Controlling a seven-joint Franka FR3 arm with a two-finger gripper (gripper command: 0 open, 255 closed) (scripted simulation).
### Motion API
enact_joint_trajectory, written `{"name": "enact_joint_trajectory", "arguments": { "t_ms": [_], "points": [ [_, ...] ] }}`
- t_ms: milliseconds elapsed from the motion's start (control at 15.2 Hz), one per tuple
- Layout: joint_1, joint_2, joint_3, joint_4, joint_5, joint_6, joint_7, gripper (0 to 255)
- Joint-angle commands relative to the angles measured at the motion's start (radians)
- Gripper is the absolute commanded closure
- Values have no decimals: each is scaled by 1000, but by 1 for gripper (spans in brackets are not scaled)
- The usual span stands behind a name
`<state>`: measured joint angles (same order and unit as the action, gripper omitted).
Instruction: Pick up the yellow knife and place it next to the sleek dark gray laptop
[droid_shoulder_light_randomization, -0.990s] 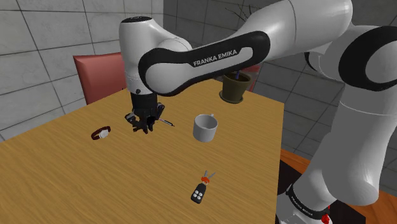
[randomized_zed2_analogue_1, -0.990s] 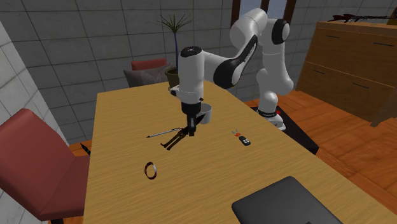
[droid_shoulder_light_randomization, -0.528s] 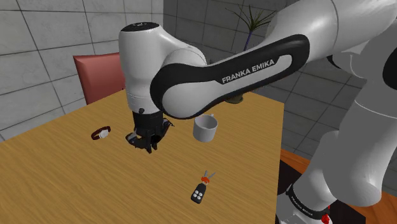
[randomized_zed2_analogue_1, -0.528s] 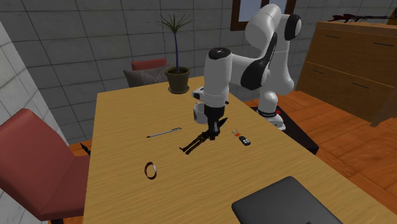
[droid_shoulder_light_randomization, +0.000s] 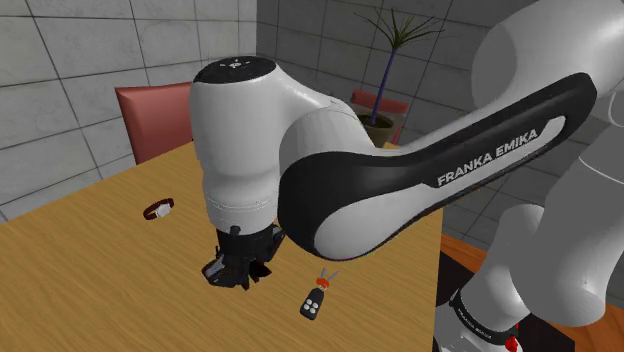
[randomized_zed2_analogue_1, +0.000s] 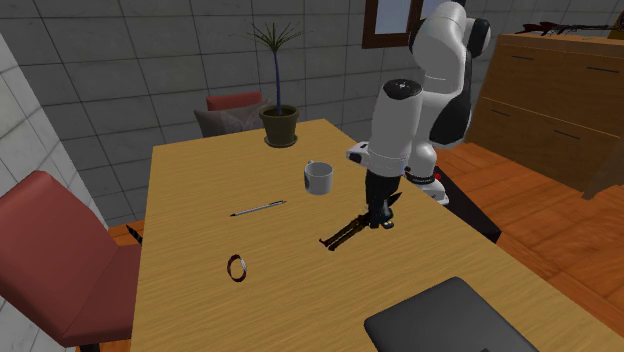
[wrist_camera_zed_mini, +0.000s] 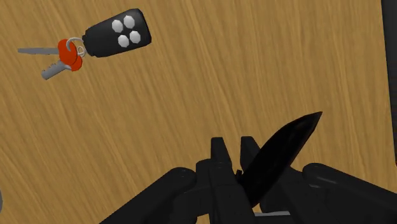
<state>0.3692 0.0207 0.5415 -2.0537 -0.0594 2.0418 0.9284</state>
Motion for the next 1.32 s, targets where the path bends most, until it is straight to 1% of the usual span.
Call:
{"name": "enact_joint_trajectory", "arguments": {
  "t_ms": [0, 396, 1254],
  "points": [
    [22, -21, 22, -24, 13, 5, 39, 255],
    [94, -70, 96, -69, 51, 6, 166, 255],
    [98, 30, 103, -159, -24, 174, 226, 255]
  ]
}}
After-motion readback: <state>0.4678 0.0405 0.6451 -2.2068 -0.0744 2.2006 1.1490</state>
